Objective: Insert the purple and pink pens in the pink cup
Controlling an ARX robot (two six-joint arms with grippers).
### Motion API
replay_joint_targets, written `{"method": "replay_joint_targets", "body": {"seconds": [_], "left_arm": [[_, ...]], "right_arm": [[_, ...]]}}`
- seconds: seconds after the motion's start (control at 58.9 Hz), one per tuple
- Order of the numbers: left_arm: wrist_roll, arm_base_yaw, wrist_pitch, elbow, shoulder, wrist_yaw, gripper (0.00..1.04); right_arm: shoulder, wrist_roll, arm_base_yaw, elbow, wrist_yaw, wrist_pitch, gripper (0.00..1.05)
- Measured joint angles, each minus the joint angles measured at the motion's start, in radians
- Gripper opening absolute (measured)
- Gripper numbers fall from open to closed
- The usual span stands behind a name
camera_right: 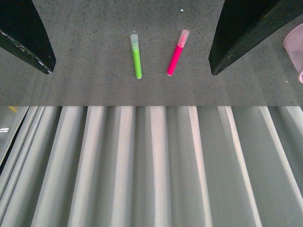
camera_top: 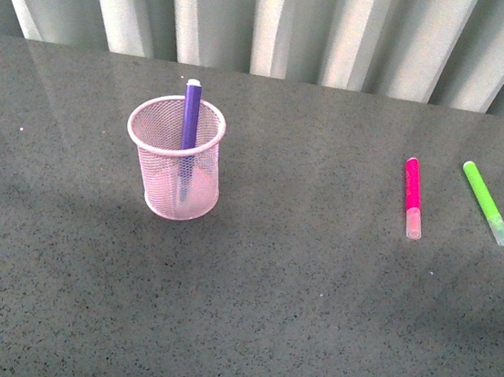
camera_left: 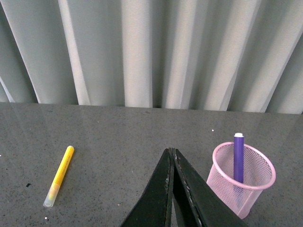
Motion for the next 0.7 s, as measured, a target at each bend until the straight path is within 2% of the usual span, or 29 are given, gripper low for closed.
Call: {"method": "replay_joint_targets", "body": {"seconds": [0.051,0.187,0.391,0.697], "left_arm": [[0.001,0.040,-0.039,-0.014,-0.051,0.064,0.04],[0.001,0.081,-0.134,-0.039,-0.177,0.075,0.04],[0.001,0.081,-0.327,-0.066,-0.400,0.079,0.04],[0.001,0.081,-0.523,-0.066,-0.613,0.079,0.04]], "right_arm": [[0.000,0.000,0.000,0.000,0.000,0.000,0.98],[0.000,0.000,0.000,0.000,0.000,0.000,0.98],[0.000,0.000,0.000,0.000,0.000,0.000,0.98],[0.000,0.000,0.000,0.000,0.000,0.000,0.98]]}}
